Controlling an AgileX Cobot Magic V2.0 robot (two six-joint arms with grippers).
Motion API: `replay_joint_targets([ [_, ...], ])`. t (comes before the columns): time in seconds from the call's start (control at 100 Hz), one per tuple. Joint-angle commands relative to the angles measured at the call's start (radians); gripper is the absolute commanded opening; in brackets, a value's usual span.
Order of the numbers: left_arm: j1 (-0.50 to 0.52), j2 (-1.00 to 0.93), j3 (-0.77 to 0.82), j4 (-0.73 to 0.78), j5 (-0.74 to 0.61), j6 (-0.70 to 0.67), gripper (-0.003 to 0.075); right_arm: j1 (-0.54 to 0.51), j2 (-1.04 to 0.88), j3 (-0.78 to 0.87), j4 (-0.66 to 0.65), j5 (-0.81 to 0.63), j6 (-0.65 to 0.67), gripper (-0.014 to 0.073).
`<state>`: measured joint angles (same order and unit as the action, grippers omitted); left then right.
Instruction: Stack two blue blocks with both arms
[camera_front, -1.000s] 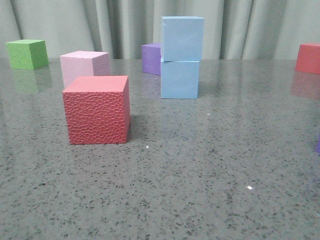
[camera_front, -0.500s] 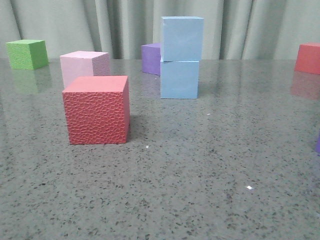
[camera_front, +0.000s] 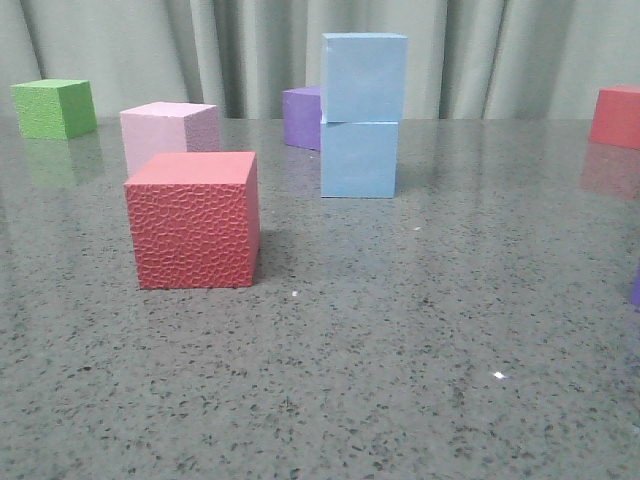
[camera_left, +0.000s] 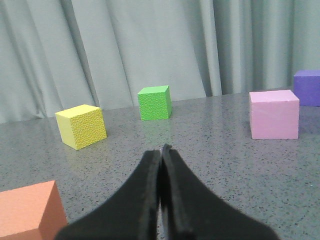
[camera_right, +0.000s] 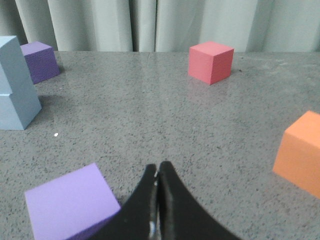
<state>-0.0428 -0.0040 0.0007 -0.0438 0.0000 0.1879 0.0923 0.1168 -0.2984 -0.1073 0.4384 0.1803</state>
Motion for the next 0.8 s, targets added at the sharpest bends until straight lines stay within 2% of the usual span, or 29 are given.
replay_joint_targets([
  [0.0, -0.009, -0.032, 0.041, -0.001, -0.071, -0.009, -0.0019, -0.004, -0.032, 0.021, 0.012, -0.110, -0.005, -0.0122],
  [0.26, -0.009, -0.032, 0.041, -0.001, -0.071, -0.009, -0.0019, -0.004, -0.155, 0.119, 0.045, -0.127, -0.018, -0.0122],
  [0.53, -0.009, -0.032, 0.041, -0.001, -0.071, -0.009, -0.0019, -0.002, -0.153, 0.140, 0.156, -0.175, -0.216, -0.0122],
  [0.79, -0.009, -0.032, 0.041, -0.001, -0.071, -0.009, -0.0019, -0.002, -0.153, 0.170, 0.151, -0.258, -0.218, -0.0122],
])
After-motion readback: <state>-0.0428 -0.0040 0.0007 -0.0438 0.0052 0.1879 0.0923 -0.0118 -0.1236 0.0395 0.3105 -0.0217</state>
